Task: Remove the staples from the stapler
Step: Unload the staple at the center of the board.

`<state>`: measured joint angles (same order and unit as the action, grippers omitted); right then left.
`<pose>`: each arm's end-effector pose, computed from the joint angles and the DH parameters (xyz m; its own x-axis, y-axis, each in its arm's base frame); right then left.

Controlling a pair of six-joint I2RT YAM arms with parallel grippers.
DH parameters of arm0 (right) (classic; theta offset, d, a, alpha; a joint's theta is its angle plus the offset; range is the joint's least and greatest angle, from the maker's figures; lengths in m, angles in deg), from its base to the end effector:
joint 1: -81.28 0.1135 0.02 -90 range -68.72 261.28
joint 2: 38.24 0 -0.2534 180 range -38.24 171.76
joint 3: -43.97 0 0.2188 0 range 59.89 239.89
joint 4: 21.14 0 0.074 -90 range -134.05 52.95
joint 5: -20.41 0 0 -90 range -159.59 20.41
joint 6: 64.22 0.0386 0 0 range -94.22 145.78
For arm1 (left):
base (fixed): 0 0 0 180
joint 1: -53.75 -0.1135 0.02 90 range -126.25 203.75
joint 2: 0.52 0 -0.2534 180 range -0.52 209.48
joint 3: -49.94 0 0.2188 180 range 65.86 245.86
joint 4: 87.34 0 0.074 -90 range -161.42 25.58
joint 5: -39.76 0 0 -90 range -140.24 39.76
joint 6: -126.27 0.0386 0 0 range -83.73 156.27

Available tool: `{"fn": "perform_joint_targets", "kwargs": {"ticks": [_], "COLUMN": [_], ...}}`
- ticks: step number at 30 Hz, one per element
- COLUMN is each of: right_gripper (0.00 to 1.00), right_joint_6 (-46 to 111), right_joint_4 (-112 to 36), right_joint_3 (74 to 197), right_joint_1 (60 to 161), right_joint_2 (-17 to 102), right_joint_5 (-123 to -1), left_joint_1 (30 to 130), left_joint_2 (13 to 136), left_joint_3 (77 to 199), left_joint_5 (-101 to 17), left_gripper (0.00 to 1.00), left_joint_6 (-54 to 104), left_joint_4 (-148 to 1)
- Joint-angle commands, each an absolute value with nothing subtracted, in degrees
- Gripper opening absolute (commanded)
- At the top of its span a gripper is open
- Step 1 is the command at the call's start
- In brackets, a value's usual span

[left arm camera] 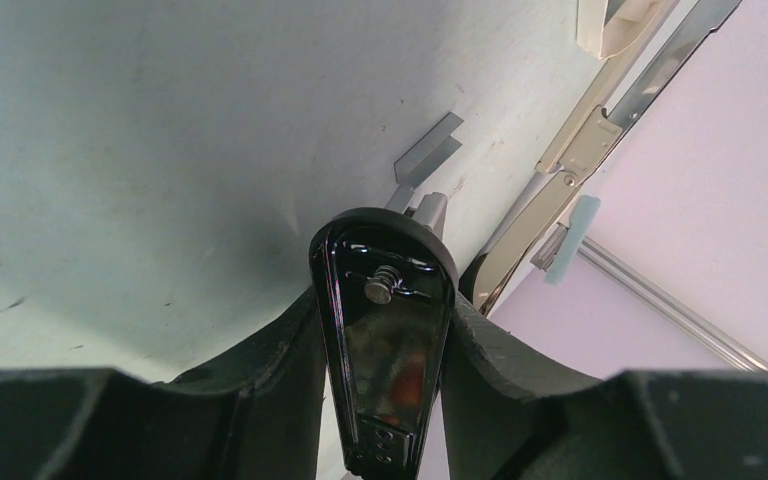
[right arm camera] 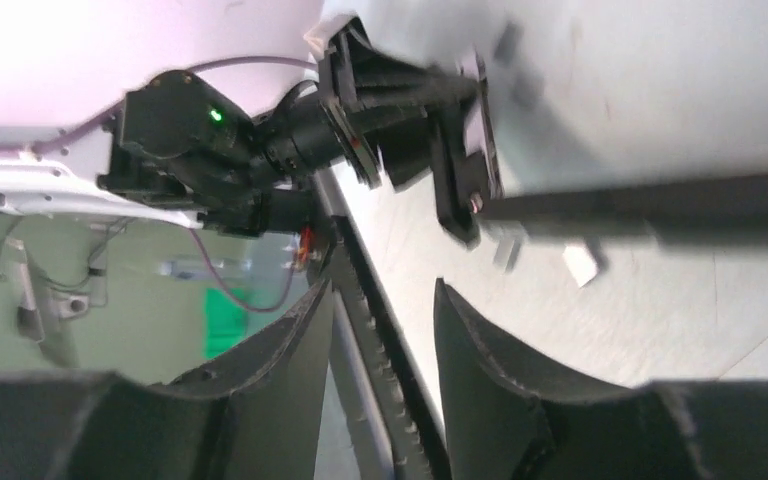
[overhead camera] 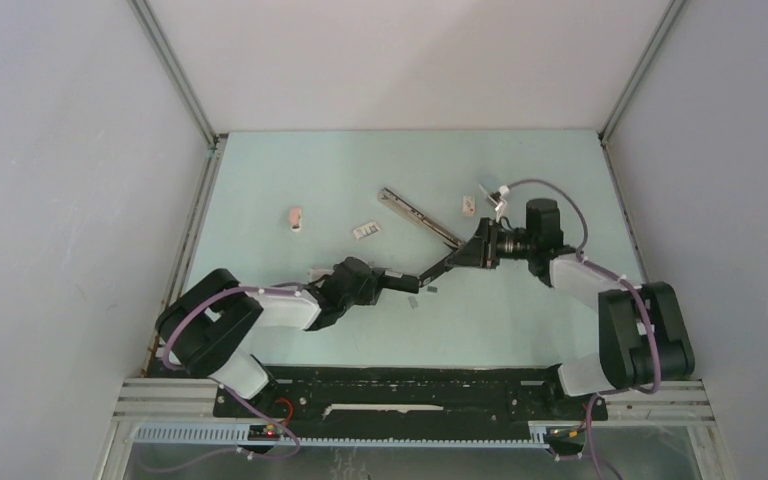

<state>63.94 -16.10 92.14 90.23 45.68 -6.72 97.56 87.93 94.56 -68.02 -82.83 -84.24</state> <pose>0.2411 0.0727 0.1909 -0.9075 0.1423 -0.3952 -0.3384 0.3097 0.8886 0.1861 -0.1622 0.1344 -0.1881 -0.9725 0.1372 -0.7080 0.0375 -0.7052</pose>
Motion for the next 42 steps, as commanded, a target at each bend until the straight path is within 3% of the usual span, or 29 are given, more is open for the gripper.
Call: {"fn": "perform_joint_targets", "kwargs": {"ticks": [1,4,13,22,34,42], "right_gripper": [0.50,0.50,0.49,0.49,0.48,0.48], "right_joint_6": [15.87,-1.61,-0.50,0.07,-2.90,-4.11], "right_joint_4": [-51.77,-62.37,-62.92,-63.37,-68.06,-69.47], "right_joint_3": [105.54,108.02,108.78,108.05,108.03,108.15], "right_joint_1": [93.63,95.57,94.40,91.87,83.76,81.72], "right_joint_2": [39.53,36.03,32.25,30.50,30.74,28.72], "right_joint_5": [-5.34,-8.30,-3.76,-1.12,5.92,7.45], "left_joint_1": [97.62,97.88,98.73,98.61,97.98,97.27], "left_joint_2": [87.37,84.67,75.35,74.72,77.60,71.44], "left_joint_3": [91.26,90.42,87.98,91.87,102.36,99.81], "left_joint_5": [-69.07,-69.94,-72.97,-72.80,-69.34,-69.42], "left_gripper": [0.08,0.08,0.05,0.03,0.00,0.00], "left_joint_6": [-93.85,-91.62,-84.83,-75.87,-50.41,-37.05], "left_joint_4": [-81.81,-81.35,-81.49,-84.76,-89.19,-93.56]}}
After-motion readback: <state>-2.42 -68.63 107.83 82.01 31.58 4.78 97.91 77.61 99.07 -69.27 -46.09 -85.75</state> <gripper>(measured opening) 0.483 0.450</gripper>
